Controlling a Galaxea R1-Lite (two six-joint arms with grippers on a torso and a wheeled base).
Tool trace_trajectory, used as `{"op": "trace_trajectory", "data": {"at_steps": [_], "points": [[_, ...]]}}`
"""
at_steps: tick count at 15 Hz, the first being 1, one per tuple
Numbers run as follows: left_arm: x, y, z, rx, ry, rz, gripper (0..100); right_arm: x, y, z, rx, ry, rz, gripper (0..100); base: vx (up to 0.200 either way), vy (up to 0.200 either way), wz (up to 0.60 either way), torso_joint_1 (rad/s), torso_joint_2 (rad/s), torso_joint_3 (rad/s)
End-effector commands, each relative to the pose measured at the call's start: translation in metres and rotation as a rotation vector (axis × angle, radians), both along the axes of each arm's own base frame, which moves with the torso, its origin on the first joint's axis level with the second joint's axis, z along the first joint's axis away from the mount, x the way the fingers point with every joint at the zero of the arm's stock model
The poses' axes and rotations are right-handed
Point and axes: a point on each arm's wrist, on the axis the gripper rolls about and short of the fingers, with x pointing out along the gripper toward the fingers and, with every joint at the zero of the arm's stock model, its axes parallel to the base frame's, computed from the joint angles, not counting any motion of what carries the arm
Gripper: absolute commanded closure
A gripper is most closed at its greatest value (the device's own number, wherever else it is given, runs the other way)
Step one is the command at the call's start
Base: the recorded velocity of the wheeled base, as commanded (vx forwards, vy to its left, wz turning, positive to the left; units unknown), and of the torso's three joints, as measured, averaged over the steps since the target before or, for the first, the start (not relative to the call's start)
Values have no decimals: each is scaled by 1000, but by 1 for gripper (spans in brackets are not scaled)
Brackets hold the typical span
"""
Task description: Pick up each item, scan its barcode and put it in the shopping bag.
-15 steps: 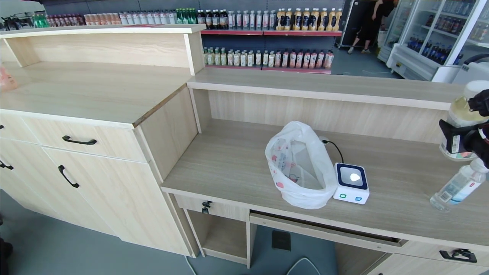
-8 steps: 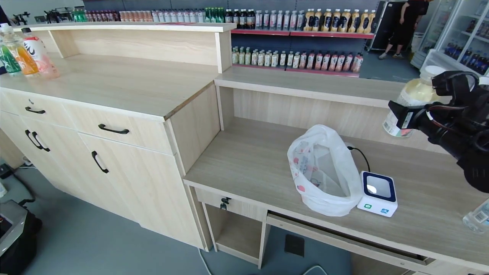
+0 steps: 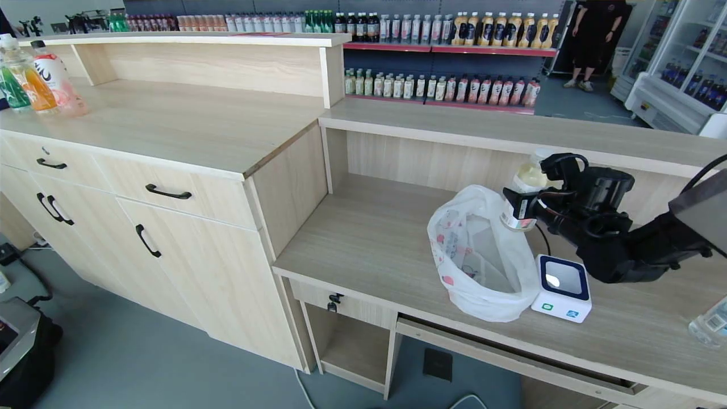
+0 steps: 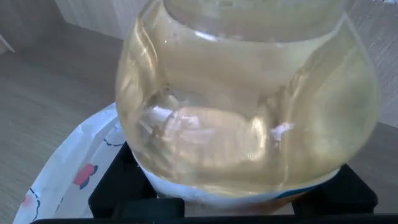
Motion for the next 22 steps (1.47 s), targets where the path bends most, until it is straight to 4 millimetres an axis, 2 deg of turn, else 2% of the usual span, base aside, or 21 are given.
{"op": "trace_trajectory", "data": {"at_steps": [1,8,9,10,12,17,22], "points": [[0,0,0,0,2,1,0,22,5,-37,-3,52,32,100,0,0,0,0,0,0],[0,0,0,0,2,1,0,56,20,-67,-6,40,146,100,0,0,0,0,0,0],[0,0,0,0,2,1,0,56,20,-67,-6,40,146,100,0,0,0,0,0,0],[0,0,0,0,2,1,0,64,27,-76,-5,33,160,100,0,0,0,0,0,0],[0,0,0,0,2,1,0,68,33,-85,-8,37,172,100,0,0,0,0,0,0],[0,0,0,0,2,1,0,74,34,-103,-11,56,186,100,0,0,0,0,0,0],[0,0,0,0,2,1,0,75,32,-109,-26,67,185,100,0,0,0,0,0,0]]}}
